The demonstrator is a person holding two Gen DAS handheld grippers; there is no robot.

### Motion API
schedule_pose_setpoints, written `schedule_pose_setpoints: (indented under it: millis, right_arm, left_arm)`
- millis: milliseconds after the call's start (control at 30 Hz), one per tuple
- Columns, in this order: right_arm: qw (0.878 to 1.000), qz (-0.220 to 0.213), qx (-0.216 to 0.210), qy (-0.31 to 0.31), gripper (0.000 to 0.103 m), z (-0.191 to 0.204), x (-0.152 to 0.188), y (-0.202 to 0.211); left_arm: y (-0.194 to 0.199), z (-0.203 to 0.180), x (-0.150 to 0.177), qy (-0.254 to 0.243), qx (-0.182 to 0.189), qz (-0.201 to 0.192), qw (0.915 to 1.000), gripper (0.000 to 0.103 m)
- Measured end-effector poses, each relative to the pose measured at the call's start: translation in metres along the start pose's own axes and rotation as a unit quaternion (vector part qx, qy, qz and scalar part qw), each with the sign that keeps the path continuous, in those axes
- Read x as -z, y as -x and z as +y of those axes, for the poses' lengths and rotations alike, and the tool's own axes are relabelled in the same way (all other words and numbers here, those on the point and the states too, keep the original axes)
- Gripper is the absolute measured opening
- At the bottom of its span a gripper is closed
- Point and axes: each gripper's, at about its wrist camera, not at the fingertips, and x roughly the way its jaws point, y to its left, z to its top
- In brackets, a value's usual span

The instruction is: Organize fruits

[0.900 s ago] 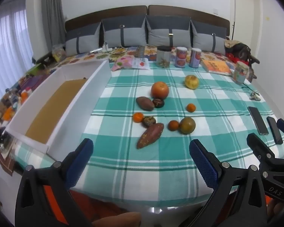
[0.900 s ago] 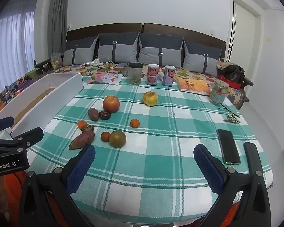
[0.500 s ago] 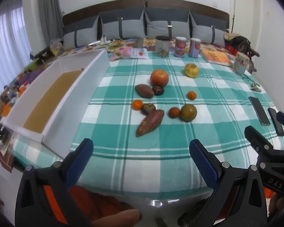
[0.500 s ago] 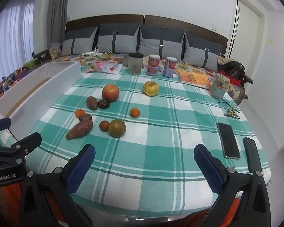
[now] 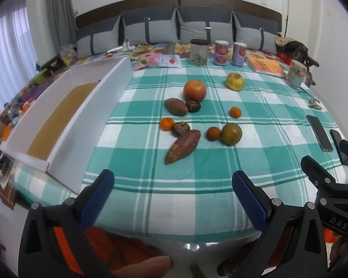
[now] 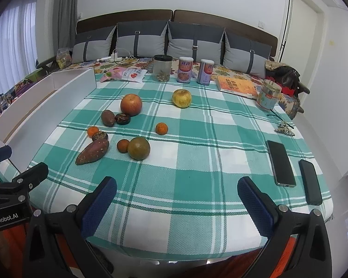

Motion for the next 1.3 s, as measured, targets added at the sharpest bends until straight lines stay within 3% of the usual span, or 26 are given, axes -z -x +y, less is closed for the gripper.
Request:
schedule_pose_setpoints:
  millis: [1300]
  right_arm:
    - [1.0,0.006,-0.002,-0.012,0.103,-0.005,0.004,-0.004]
  left_arm:
    - [-0.002,0.002,0.006,0.007,-0.003,0.002,1.0,0.102]
